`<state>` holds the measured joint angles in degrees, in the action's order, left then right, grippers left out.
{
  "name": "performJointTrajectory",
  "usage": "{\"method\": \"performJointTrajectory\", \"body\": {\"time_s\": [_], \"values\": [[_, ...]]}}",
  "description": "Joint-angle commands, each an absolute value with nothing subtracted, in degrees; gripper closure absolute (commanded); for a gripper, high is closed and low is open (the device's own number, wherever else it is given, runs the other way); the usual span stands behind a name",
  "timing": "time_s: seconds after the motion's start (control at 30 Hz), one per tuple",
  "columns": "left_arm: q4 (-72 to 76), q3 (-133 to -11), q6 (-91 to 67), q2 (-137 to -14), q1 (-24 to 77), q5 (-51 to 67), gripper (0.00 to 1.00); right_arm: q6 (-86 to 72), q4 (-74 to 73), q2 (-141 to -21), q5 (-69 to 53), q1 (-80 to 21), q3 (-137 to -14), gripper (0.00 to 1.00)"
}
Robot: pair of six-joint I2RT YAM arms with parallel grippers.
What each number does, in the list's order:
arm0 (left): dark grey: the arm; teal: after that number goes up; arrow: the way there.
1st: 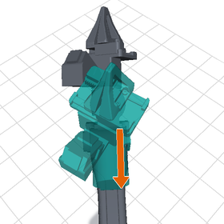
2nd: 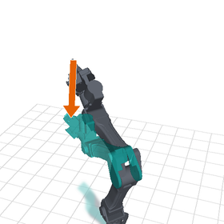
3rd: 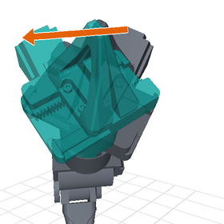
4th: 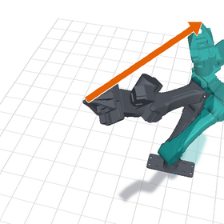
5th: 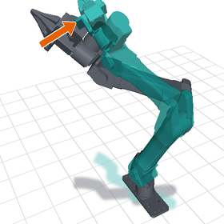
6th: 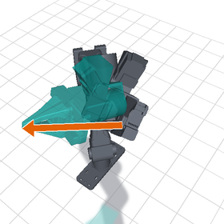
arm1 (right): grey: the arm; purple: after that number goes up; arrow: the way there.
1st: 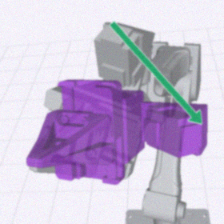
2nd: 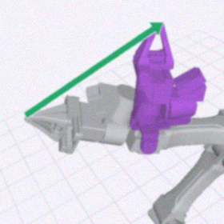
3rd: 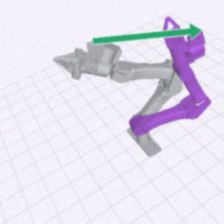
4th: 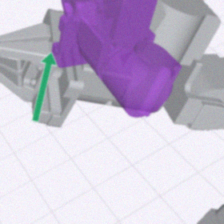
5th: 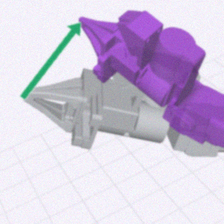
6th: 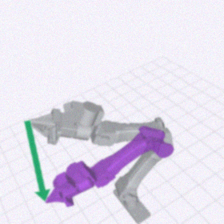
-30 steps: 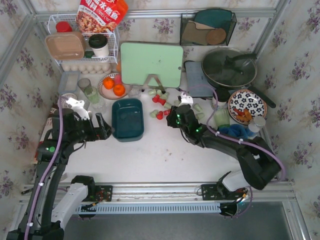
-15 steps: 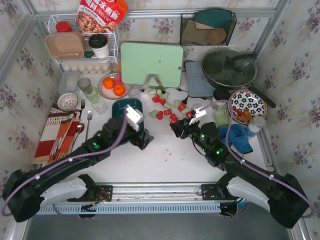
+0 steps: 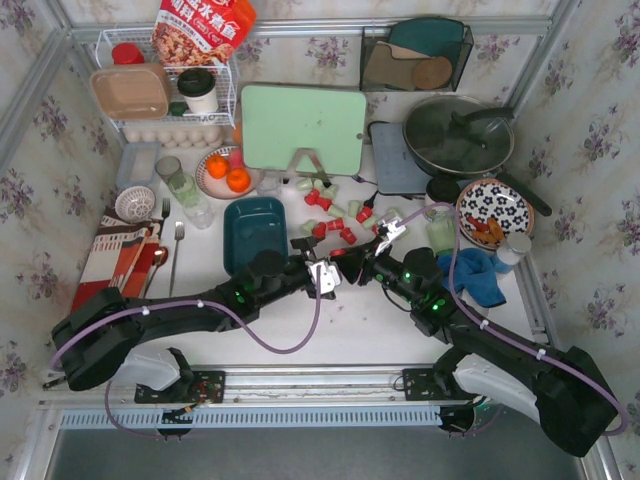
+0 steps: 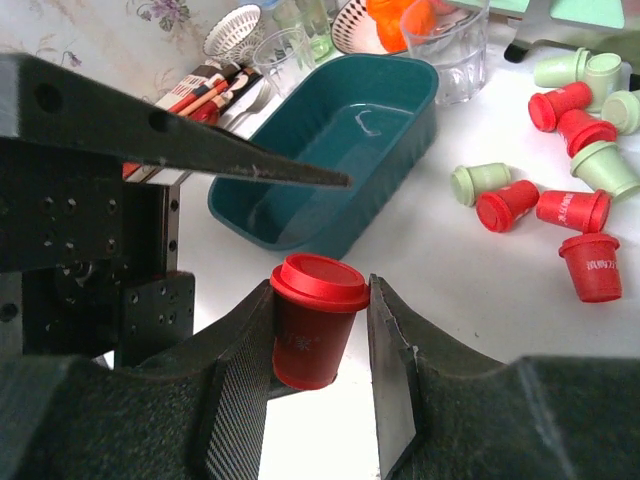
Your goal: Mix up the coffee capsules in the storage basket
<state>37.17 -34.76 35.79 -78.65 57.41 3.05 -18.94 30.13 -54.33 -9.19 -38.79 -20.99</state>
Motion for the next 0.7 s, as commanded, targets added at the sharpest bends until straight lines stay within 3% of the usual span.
{"method": "performJointTrajectory", "body": {"time_s": [0.0,0.43,0.53,0.67], "values": [[47.13,-34.83,42.02,-79.50,57.72,4.28,0.09,-19.54,33.70,-54.08,-11.18,-38.85,-21.27,0.81],[47.59,-35.42,45.09,-79.99,60.88,4.47,0.25,-20.43,33.93,-54.53,-11.69,-38.85,-21.27,0.81],[46.44,-35.58,45.43,-79.78,61.21,4.03,0.34,-20.55,34.09,-54.50,-11.94,-38.89,-21.18,0.81],[44.05,-36.22,45.23,-79.40,61.67,3.12,0.53,-20.94,34.32,-54.48,-12.51,-38.85,-21.19,0.80]]}}
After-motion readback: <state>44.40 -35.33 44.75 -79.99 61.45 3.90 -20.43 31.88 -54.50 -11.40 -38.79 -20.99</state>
